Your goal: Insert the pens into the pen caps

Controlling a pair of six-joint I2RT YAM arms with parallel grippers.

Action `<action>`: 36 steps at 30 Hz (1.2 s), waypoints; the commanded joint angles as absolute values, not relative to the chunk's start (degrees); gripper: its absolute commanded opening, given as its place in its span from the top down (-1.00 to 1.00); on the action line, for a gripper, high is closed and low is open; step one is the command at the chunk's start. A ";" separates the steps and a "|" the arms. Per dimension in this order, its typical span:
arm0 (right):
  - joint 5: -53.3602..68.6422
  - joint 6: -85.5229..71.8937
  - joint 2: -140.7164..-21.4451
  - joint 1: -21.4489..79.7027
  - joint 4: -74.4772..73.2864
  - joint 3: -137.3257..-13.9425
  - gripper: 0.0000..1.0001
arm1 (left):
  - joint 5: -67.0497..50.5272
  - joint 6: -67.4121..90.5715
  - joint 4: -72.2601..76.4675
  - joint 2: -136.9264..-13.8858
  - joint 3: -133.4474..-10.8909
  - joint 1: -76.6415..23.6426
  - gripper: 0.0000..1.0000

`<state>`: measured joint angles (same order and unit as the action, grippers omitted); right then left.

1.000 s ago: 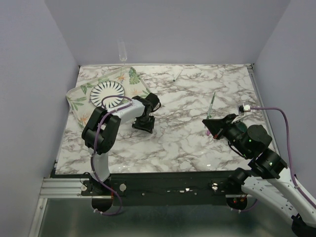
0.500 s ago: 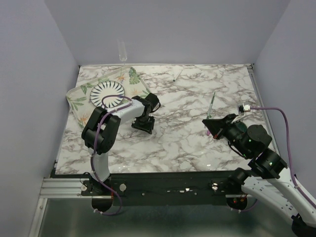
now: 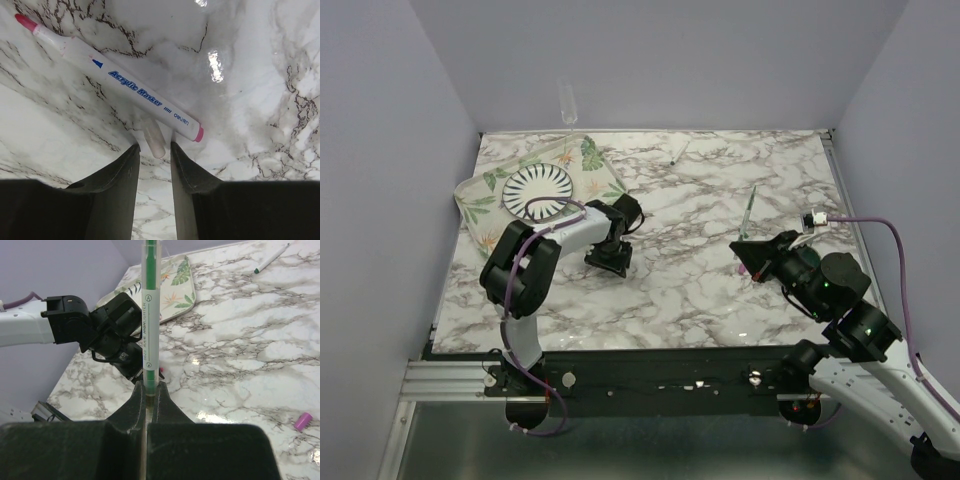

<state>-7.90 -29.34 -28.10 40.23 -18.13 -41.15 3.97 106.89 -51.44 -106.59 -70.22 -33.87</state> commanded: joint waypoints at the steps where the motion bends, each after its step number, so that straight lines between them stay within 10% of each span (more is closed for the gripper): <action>1: -8.17 -29.00 -27.86 40.43 -18.54 -43.15 0.99 | 5.62 105.91 -55.46 -104.86 -68.55 -34.37 0.18; 20: -8.09 -29.27 -27.60 40.52 -18.55 -42.80 0.99 | 7.82 105.64 -57.48 -105.82 -68.21 -33.40 0.27; 29: -7.30 -29.27 -27.77 40.52 -18.90 -42.54 0.99 | 8.26 103.10 -55.46 -104.77 -66.89 -33.31 0.95; 36: -5.10 -30.15 -29.35 40.52 -18.11 -42.37 0.99 | 9.14 98.54 -53.36 -99.06 -67.15 -33.57 1.00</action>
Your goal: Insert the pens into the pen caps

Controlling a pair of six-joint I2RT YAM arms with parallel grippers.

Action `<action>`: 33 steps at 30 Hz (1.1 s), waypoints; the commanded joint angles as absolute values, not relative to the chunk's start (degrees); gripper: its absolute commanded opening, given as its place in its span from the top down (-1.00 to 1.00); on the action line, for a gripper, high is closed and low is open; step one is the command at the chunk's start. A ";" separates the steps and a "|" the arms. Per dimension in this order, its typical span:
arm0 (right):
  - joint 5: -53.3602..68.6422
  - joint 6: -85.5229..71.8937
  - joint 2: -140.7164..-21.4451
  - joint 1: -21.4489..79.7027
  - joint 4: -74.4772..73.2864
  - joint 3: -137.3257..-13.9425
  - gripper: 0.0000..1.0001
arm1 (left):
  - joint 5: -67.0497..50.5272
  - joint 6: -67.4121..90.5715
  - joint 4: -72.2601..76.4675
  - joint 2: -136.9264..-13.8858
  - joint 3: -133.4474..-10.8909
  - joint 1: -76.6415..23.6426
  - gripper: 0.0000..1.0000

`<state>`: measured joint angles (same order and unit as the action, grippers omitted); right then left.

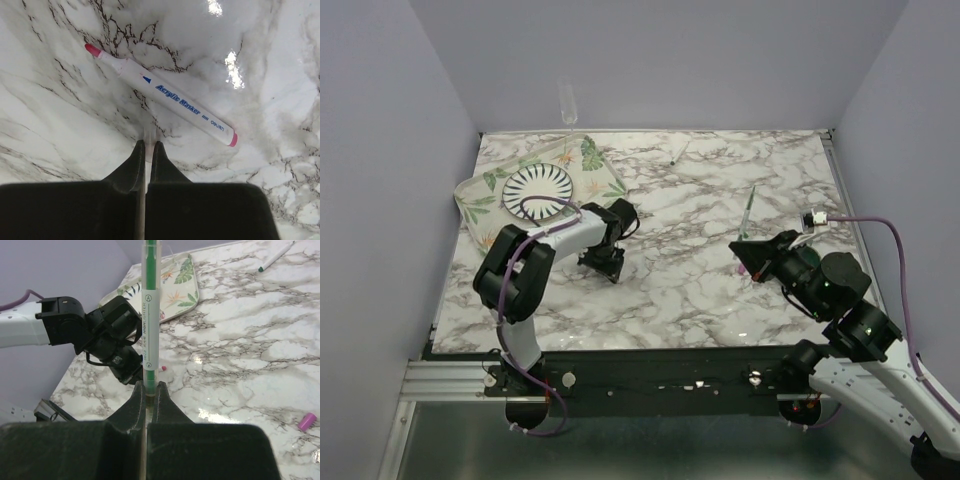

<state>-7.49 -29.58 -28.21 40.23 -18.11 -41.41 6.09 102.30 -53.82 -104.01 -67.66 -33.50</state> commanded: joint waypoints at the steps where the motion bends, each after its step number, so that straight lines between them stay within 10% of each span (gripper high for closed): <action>1: -3.18 -29.89 -29.79 40.52 -17.84 -42.28 0.99 | 8.79 97.48 -52.39 -98.10 -67.24 -33.66 1.00; 15: 34.71 -30.85 -44.64 40.87 -0.53 -38.06 0.99 | -14.29 61.88 8.66 -72.69 -56.60 -31.20 1.00; 33: 27.95 -35.33 -49.83 44.82 6.95 -40.34 0.99 | -26.19 56.26 12.75 -63.20 -58.54 -30.32 1.00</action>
<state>31.27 -34.52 -50.68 44.49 5.17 -38.17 -23.05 60.38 11.73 -65.73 -58.67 -30.48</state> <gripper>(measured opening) 0.034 0.025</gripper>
